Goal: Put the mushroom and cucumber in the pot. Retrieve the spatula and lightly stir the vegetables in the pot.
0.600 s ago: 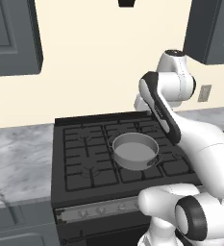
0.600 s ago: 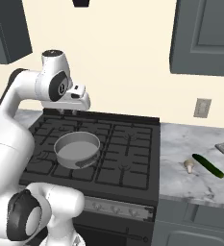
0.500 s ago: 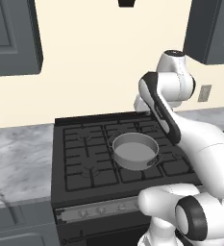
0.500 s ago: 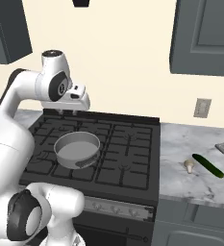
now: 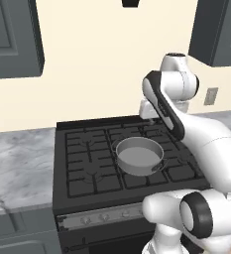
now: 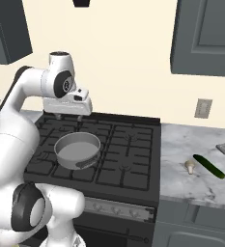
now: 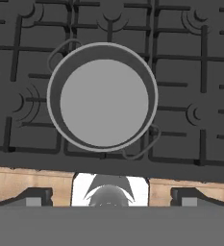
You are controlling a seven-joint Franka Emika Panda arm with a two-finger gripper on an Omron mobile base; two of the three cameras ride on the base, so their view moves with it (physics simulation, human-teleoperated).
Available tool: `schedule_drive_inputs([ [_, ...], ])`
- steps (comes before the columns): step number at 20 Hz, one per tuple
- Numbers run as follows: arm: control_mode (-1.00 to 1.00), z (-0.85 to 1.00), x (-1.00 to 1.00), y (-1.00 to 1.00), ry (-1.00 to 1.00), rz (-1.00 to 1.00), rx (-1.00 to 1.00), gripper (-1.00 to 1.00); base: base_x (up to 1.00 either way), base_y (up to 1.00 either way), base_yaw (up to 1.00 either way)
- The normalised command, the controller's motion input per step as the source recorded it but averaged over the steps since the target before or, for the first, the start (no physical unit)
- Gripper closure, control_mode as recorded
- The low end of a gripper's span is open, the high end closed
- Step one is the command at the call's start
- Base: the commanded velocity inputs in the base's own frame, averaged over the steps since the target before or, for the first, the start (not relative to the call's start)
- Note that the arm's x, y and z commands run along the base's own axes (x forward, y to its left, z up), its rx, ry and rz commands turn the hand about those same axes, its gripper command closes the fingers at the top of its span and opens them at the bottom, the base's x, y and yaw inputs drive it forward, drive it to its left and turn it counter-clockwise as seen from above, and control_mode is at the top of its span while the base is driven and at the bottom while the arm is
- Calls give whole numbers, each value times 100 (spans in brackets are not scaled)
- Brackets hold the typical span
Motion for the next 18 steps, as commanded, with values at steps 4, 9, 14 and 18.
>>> schedule_drive_inputs([
  [4,-100,0,-44,0,0,0,0,-100,0,0,0],
  [9,-100,0,-44,6,-6,0,0,-100,0,0,0],
  [14,-100,0,-22,-15,0,-3,0,-100,0,0,0],
  [18,-100,-3,0,-83,0,-20,0,-100,0,0,0],
])
